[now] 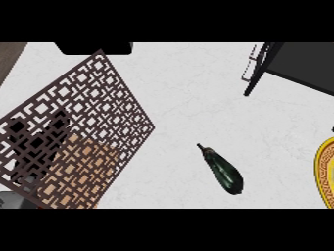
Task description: Pick the tomato from the placemat and place it in the tiered shelf
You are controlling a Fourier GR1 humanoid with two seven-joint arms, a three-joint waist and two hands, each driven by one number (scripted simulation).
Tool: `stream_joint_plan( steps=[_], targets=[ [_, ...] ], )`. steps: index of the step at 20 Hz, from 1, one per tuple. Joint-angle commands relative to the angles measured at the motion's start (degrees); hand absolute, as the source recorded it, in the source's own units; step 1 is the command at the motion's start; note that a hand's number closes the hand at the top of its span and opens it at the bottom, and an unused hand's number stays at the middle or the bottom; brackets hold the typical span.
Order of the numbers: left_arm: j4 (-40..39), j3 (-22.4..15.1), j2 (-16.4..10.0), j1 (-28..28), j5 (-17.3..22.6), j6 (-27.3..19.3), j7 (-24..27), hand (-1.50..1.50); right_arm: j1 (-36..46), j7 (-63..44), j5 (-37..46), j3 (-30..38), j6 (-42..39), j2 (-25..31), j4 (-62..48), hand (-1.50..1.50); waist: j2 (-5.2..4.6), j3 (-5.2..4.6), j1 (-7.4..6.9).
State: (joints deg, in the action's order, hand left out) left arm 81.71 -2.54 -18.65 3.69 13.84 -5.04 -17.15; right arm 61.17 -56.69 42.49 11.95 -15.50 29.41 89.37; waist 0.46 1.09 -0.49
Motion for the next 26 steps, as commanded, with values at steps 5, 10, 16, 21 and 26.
stream_joint_plan(
  steps=[5,10,16,21,26],
  targets=[
    [-0.2,-0.4,2.2,-0.7,0.6,-0.7,-2.3,0.0,3.2,7.6,-2.5,3.7,-2.3,6.1,-15.1,1.5,-0.7,-1.11,-0.39],
    [-1.9,0.4,2.3,-2.9,0.9,0.8,0.8,0.0,2.7,13.4,-2.5,2.9,-3.1,8.1,-20.5,1.5,-0.73,-1.14,-0.53],
    [-4.7,-0.5,3.4,1.8,-0.5,-0.3,-0.6,0.0,2.5,24.4,0.3,3.7,3.8,11.0,-32.1,1.5,-1.22,-1.12,-0.59],
    [-3.6,-0.1,3.0,0.2,0.5,1.3,-0.6,0.0,6.1,25.7,2.6,2.9,7.9,10.0,-39.8,1.5,-1.24,-1.15,-1.4],
    [-4.9,0.6,3.0,0.2,-0.2,0.9,0.6,0.0,7.3,29.8,3.3,2.7,10.5,10.2,-44.0,1.5,-1.05,-1.14,-0.98]
  ],
)
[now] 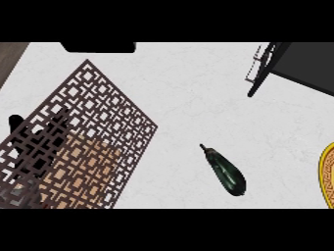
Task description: Pick the tomato from the placemat and place it in the tiered shelf
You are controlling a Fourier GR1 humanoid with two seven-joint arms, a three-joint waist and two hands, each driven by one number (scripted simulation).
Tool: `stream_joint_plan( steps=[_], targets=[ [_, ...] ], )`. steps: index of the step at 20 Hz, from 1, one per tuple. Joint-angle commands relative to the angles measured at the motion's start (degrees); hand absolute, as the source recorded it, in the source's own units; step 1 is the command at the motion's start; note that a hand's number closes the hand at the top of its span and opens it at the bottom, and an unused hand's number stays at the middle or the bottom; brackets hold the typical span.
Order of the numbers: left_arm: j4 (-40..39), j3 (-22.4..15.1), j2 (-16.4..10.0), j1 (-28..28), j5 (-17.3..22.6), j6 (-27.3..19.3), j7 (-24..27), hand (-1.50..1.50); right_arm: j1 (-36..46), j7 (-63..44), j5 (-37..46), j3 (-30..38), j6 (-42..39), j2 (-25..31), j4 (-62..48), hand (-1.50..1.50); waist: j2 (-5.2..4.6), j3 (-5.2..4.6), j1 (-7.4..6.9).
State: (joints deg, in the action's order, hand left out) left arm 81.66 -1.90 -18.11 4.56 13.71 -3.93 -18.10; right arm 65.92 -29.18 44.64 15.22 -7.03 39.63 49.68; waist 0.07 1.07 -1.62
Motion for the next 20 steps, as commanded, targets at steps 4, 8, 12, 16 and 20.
stream_joint_plan(
  steps=[4,8,12,16,20],
  targets=[
    [-3.4,1.3,0.8,-3.5,1.4,2.1,2.4,0.0,1.0,8.6,-0.5,1.0,3.7,0.6,-6.9,1.5,-0.5,-1.09,0.14],
    [-1.4,0.8,2.1,-1.6,1.0,0.4,0.9,0.0,2.5,10.7,-0.1,1.2,5.0,0.8,-11.0,1.5,-0.51,-1.07,0.07],
    [-3.4,0.0,3.0,-2.4,-0.6,-0.3,2.0,0.0,2.6,9.9,2.3,-1.7,3.4,0.5,-10.8,1.5,-0.41,-1.12,0.6],
    [-2.2,-2.1,4.1,-2.8,-1.4,-0.6,0.8,0.0,4.6,6.3,-1.8,5.1,10.1,-0.2,-11.8,1.5,-0.49,-1.06,0.32],
    [-1.4,-0.8,2.9,-5.1,-1.8,-0.9,2.3,0.0,6.0,4.8,-4.7,8.4,11.5,0.6,-10.9,-1.5,-0.17,-1.09,0.7]
  ],
)
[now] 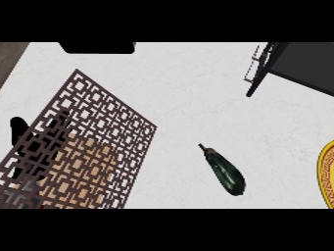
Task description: Pick the tomato from the placemat and place it in the tiered shelf
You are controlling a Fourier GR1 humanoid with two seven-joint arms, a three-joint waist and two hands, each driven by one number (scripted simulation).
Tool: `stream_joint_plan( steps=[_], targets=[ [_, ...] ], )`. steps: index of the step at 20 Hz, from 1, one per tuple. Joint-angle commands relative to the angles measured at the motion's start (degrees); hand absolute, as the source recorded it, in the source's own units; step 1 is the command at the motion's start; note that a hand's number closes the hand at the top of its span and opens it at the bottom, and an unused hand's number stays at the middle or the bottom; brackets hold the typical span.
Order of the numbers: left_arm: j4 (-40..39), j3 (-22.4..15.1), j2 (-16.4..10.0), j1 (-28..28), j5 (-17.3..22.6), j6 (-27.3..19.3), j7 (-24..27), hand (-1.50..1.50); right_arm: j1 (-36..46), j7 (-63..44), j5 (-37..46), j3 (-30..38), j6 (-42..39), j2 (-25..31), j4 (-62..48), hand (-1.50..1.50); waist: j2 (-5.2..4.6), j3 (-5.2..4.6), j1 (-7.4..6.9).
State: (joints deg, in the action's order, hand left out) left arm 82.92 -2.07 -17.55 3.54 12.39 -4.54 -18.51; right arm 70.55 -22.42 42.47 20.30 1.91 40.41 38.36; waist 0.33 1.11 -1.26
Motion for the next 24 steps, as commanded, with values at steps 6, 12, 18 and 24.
stream_joint_plan(
  steps=[6,12,18,24],
  targets=[
    [-2.7,0.0,2.5,-1.3,1.3,0.6,0.7,0.0,1.2,1.6,-8.1,8.7,9.7,-4.0,-0.6,-1.5,-0.65,-1.1,0.27],
    [-1.9,-0.4,3.2,-2.1,0.5,-0.8,0.1,0.0,5.3,0.2,-12.1,14.2,14.3,-0.3,-0.3,-1.5,-0.7,-1.1,0.03],
    [-4.3,0.7,2.4,-1.9,0.3,0.1,2.4,0.0,-0.3,-0.2,-9.4,14.8,18.8,6.4,1.0,-1.5,-0.54,-1.16,1.42],
    [-1.8,1.1,1.7,-2.7,1.0,-0.1,-0.2,0.0,-0.5,-3.5,-13.2,20.1,17.2,15.3,1.9,-1.5,-0.27,-1.12,1.58]
  ],
)
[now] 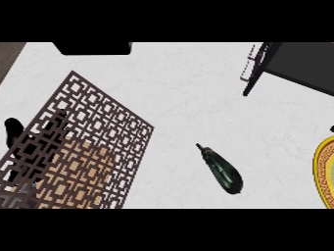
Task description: Pick the tomato from the placemat and place it in the tiered shelf
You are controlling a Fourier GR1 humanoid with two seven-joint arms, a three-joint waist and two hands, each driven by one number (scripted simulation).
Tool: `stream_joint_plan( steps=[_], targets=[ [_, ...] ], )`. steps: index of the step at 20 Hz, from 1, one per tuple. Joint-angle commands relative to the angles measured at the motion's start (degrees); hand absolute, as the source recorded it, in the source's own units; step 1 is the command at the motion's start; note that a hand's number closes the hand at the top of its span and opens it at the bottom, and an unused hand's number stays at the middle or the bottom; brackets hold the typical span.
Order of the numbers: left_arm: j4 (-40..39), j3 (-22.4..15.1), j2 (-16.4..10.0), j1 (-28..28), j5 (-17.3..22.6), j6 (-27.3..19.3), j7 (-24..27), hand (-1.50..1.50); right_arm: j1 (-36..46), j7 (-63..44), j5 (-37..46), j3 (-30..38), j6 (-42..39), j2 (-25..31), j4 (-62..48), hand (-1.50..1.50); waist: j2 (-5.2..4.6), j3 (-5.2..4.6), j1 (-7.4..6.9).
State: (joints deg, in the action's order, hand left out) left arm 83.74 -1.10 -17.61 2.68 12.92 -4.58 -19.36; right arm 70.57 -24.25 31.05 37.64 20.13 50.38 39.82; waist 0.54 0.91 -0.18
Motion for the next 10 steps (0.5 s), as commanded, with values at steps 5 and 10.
stream_joint_plan(
  steps=[5,10],
  targets=[
    [-3.4,0.9,1.9,-0.9,-0.3,-1.2,1.1,0.0,-9.3,-0.6,-8.3,8.1,-6.8,8.1,4.5,-1.5,-0.25,-0.88,1.48],
    [-3.3,1.2,1.7,-1.6,1.1,0.3,0.8,0.0,-15.0,0.9,-14.5,12.9,-16.2,13.3,5.7,-1.5,-0.27,-0.88,1.66]
  ],
)
